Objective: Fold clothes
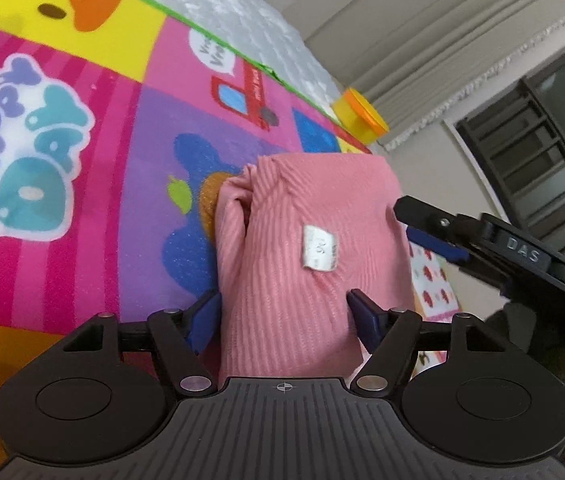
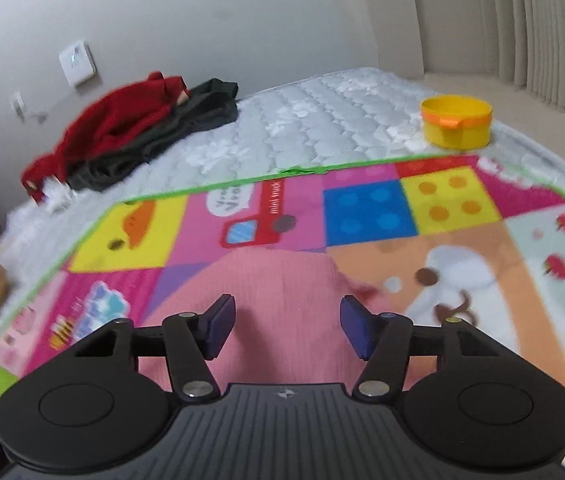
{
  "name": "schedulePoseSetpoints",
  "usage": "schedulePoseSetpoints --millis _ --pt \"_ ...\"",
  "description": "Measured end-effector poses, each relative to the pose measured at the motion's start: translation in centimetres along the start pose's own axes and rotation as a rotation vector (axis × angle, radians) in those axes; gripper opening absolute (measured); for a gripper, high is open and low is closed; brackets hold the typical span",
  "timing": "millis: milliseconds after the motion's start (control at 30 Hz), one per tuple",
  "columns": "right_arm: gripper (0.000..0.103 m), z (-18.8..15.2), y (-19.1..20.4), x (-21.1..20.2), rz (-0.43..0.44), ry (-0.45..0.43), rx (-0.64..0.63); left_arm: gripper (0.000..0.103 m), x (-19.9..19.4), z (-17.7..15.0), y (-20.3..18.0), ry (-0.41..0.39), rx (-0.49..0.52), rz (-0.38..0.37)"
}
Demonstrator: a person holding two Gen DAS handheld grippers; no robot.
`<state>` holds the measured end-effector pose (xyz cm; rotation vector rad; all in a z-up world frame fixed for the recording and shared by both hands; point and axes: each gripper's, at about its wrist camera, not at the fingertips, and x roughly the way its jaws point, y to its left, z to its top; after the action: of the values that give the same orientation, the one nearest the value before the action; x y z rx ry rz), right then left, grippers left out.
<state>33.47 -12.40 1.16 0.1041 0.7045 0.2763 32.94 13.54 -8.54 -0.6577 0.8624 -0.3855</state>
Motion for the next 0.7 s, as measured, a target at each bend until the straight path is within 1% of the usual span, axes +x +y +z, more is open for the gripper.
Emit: schedulePoseSetpoints --millis 33,100,200,300,367,433,500,567,600,667,700 --pt "0.067 -0.3 0.1 -0.6 -0.005 -0.014 -0.023 0.074 0.0 0.1 0.0 0.001 -0.002 -0.002" --pt "0.075 -1.2 -0.1 -2.2 0.003 -0.036 -0.040 0.074 0.0 0.2 0.1 0.001 -0.009 -0.005" --pt "0.076 -3.0 -1.2 -4.2 0.011 -0.025 -0.003 0.074 -0.1 0.2 0.1 -0.001 -0.004 -0.002" --pt "0.076 -4.9 -3.6 -5.7 0.003 -0.018 0.155 0.073 -0.1 0.1 0.1 0.001 -0.008 -0.005" --pt "0.078 -6.0 -5.7 -5.9 0.018 -0.004 0.314 0.069 0.3 -0.2 -0.5 0.015 -0.005 -0.027" --pt "0.078 -6.8 -7.5 -5.3 0.033 0.016 0.456 0.069 0.8 -0.7 -1.3 0.034 0.009 -0.053" --pt "0.078 -7.6 -8.5 -4.0 0.079 0.057 0.564 0.070 1.0 -1.2 -2.8 0.042 0.085 -0.044" --pt "0.078 -7.9 -8.5 -2.9 0.153 0.075 0.620 0.072 0.7 -1.0 -3.4 0.032 0.118 -0.040" --pt "0.076 -7.9 -8.3 -2.3 0.190 0.076 0.637 0.073 0.3 -0.7 -3.1 0.015 0.106 -0.039" --pt "0.060 -7.1 -7.3 -1.8 0.187 0.043 0.598 0.075 -0.6 -0.1 -2.7 -0.017 0.083 -0.033" --pt "0.048 -6.6 -6.8 -1.6 0.179 0.025 0.572 0.076 -0.9 0.1 -2.4 -0.029 0.077 -0.018"
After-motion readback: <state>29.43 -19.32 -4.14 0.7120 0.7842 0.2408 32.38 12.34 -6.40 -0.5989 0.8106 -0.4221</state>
